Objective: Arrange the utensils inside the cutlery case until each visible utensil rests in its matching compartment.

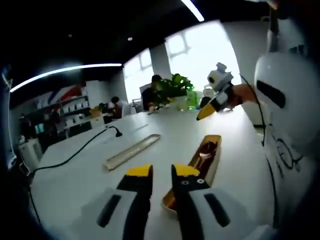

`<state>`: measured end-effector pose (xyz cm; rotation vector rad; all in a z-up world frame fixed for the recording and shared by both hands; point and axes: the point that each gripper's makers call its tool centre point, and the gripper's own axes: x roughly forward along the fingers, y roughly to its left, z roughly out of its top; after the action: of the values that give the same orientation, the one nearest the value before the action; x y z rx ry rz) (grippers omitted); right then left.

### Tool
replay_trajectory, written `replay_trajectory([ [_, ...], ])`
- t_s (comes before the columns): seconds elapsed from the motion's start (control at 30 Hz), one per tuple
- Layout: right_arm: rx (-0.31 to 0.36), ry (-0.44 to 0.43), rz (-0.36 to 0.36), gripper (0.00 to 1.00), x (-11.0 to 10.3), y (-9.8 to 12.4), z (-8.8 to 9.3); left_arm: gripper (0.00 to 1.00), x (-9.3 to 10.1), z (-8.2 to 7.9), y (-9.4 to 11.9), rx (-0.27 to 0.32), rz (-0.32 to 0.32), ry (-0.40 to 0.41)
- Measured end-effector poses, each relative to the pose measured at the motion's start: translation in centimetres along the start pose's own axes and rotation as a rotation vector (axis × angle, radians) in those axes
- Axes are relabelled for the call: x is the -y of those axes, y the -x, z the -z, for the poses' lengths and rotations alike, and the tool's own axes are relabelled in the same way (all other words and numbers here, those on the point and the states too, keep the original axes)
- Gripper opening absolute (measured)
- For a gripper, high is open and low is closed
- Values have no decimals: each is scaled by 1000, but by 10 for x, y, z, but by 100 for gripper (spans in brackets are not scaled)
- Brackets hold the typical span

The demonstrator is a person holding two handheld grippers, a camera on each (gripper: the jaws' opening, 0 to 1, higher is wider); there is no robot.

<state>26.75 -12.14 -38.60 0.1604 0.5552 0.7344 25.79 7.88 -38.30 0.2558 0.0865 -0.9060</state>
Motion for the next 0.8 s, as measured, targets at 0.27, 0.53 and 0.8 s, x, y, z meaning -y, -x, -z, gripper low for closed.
replay_trajectory([
  [0.27,49,50,-1,8,18,13,-17,14,-23,-20,8,18,-19,-19],
  [0.53,-21,144,-47,8,17,11,-10,13,-29,-24,0,-16,-11,-46],
  [0.8,-10,237,-59,10,23,14,-21,13,-30,-21,-8,-74,24,-79],
])
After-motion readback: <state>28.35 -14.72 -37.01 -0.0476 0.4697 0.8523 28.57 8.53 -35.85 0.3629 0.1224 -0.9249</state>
